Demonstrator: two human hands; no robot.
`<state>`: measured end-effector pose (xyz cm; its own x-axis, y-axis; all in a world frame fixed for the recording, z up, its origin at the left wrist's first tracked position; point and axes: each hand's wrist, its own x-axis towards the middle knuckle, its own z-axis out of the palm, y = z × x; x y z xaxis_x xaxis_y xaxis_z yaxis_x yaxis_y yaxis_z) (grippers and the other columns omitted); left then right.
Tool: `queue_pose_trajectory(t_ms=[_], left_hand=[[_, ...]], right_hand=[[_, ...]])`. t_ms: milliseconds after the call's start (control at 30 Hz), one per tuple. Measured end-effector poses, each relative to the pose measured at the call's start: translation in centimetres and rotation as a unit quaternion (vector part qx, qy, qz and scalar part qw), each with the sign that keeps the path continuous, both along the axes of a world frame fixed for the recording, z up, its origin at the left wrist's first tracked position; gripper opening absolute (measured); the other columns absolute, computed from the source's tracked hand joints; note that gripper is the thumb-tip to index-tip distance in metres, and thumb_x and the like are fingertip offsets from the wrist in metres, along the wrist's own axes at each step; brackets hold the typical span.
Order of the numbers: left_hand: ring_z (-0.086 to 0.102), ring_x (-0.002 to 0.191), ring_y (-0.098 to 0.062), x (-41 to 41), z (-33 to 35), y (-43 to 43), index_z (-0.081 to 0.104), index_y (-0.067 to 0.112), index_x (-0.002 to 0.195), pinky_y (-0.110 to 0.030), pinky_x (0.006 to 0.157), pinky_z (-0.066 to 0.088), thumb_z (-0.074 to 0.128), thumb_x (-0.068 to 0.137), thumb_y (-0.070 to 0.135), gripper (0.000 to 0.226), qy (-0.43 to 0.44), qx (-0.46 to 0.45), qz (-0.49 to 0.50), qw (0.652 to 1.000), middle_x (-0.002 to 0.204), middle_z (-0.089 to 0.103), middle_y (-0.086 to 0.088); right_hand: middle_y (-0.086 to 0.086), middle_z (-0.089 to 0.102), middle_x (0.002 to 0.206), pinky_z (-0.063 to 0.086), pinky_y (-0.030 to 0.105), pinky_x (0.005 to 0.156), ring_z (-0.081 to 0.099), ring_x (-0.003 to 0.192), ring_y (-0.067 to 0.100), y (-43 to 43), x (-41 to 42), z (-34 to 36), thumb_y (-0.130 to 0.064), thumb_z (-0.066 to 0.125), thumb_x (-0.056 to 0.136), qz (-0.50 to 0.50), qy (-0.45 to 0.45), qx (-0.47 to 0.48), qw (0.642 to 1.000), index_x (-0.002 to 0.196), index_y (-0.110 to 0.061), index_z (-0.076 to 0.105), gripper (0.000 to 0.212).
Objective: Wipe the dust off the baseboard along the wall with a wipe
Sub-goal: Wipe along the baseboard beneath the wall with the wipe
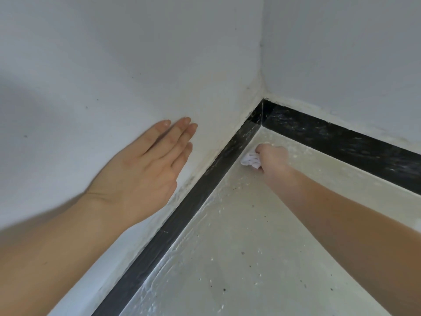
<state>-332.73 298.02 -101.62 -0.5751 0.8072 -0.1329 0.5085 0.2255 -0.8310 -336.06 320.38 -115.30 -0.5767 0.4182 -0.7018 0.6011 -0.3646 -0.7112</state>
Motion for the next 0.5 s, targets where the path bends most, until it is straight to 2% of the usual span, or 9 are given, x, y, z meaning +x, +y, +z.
queue_pose_trajectory(t_ms=[33, 67, 133, 167, 200, 233, 300, 367, 500], left_hand=[[0.013, 0.145, -0.035, -0.2, 0.0, 0.2, 0.035, 0.000, 0.144, -0.046, 0.119, 0.001, 0.026, 0.089, 0.031, 0.064, -0.004, 0.004, -0.004, 1.000, 0.156, 0.016, -0.022], [0.014, 0.145, -0.034, -0.6, 0.0, 0.6, 0.040, 0.000, 0.142, -0.046, 0.119, 0.003, 0.027, 0.088, 0.030, 0.064, -0.012, 0.014, -0.010, 1.000, 0.155, 0.018, -0.022], [0.018, 0.144, -0.033, -1.6, -0.1, 1.7, 0.048, 0.000, 0.137, -0.046, 0.118, 0.008, 0.030, 0.085, 0.028, 0.062, -0.023, 0.035, -0.027, 0.999, 0.153, 0.025, -0.021], [0.020, 0.144, -0.033, -2.1, 0.0, 2.4, 0.049, 0.000, 0.136, -0.045, 0.118, 0.009, 0.031, 0.085, 0.028, 0.061, -0.023, 0.044, -0.032, 0.998, 0.153, 0.027, -0.021], [0.022, 0.144, -0.033, -2.5, 0.1, 2.9, 0.048, 0.000, 0.137, -0.045, 0.118, 0.010, 0.031, 0.085, 0.028, 0.062, -0.021, 0.049, -0.032, 0.998, 0.152, 0.027, -0.021], [0.021, 0.144, -0.034, -2.8, 0.1, 3.1, 0.046, 0.000, 0.139, -0.045, 0.118, 0.008, 0.030, 0.086, 0.029, 0.062, -0.020, 0.048, -0.030, 0.998, 0.153, 0.026, -0.021], [0.021, 0.144, -0.036, -2.9, -0.1, 3.1, 0.041, -0.002, 0.140, -0.046, 0.119, 0.004, 0.030, 0.087, 0.030, 0.063, -0.017, 0.035, -0.020, 0.999, 0.153, 0.024, -0.023], [0.022, 0.143, -0.038, -2.9, -0.2, 2.9, 0.041, -0.005, 0.139, -0.047, 0.118, 0.003, 0.035, 0.086, 0.029, 0.063, -0.022, 0.030, -0.013, 0.999, 0.152, 0.025, -0.025], [0.022, 0.142, -0.039, -3.2, -0.4, 3.1, 0.042, -0.005, 0.138, -0.048, 0.119, 0.003, 0.039, 0.085, 0.030, 0.064, -0.028, 0.028, -0.012, 0.999, 0.151, 0.025, -0.026]], right_hand=[[0.021, 0.058, 0.124, 0.051, 0.038, 0.090, 0.057, 0.115, 0.033, 0.3, -0.4, 0.0, -0.009, 0.047, 0.092, 0.009, -0.004, 0.017, 1.000, 0.123, 0.003, 0.053, 0.034], [0.018, 0.063, 0.114, 0.051, 0.034, 0.089, 0.061, 0.107, 0.030, 0.6, -0.8, 0.2, -0.009, 0.046, 0.092, 0.015, -0.004, 0.061, 0.998, 0.115, 0.000, 0.057, 0.027], [0.006, 0.061, 0.076, 0.046, 0.024, 0.061, 0.060, 0.076, 0.021, 1.7, -2.1, 0.1, -0.009, 0.047, 0.091, 0.009, 0.035, 0.142, 0.989, 0.080, -0.009, 0.058, 0.015], [0.002, 0.054, 0.064, 0.037, 0.021, 0.052, 0.053, 0.065, 0.018, 2.1, -2.8, -0.1, -0.009, 0.046, 0.089, 0.015, 0.051, 0.188, 0.981, 0.068, -0.012, 0.052, 0.022], [0.001, 0.049, 0.060, 0.032, 0.021, 0.050, 0.048, 0.061, 0.018, 2.4, -3.2, -0.3, -0.008, 0.045, 0.088, 0.031, 0.065, 0.233, 0.970, 0.064, -0.011, 0.050, 0.024], [0.003, 0.049, 0.061, 0.030, 0.023, 0.052, 0.046, 0.061, 0.018, 2.6, -3.4, -0.3, -0.007, 0.044, 0.088, 0.053, 0.083, 0.267, 0.959, 0.067, -0.007, 0.054, 0.023], [0.011, 0.054, 0.068, 0.032, 0.025, 0.058, 0.046, 0.065, 0.019, 2.7, -4.1, -0.7, -0.007, 0.045, 0.088, 0.066, 0.106, 0.305, 0.944, 0.084, 0.001, 0.065, 0.023], [0.017, 0.060, 0.073, 0.034, 0.026, 0.059, 0.048, 0.065, 0.018, 2.4, -4.6, -1.1, -0.011, 0.046, 0.091, 0.035, 0.118, 0.291, 0.949, 0.094, 0.000, 0.069, 0.026], [0.012, 0.058, 0.066, 0.038, 0.023, 0.060, 0.049, 0.062, 0.013, 1.7, -3.8, -1.3, -0.015, 0.048, 0.093, 0.017, 0.154, 0.232, 0.960, 0.084, -0.004, 0.070, 0.026]])
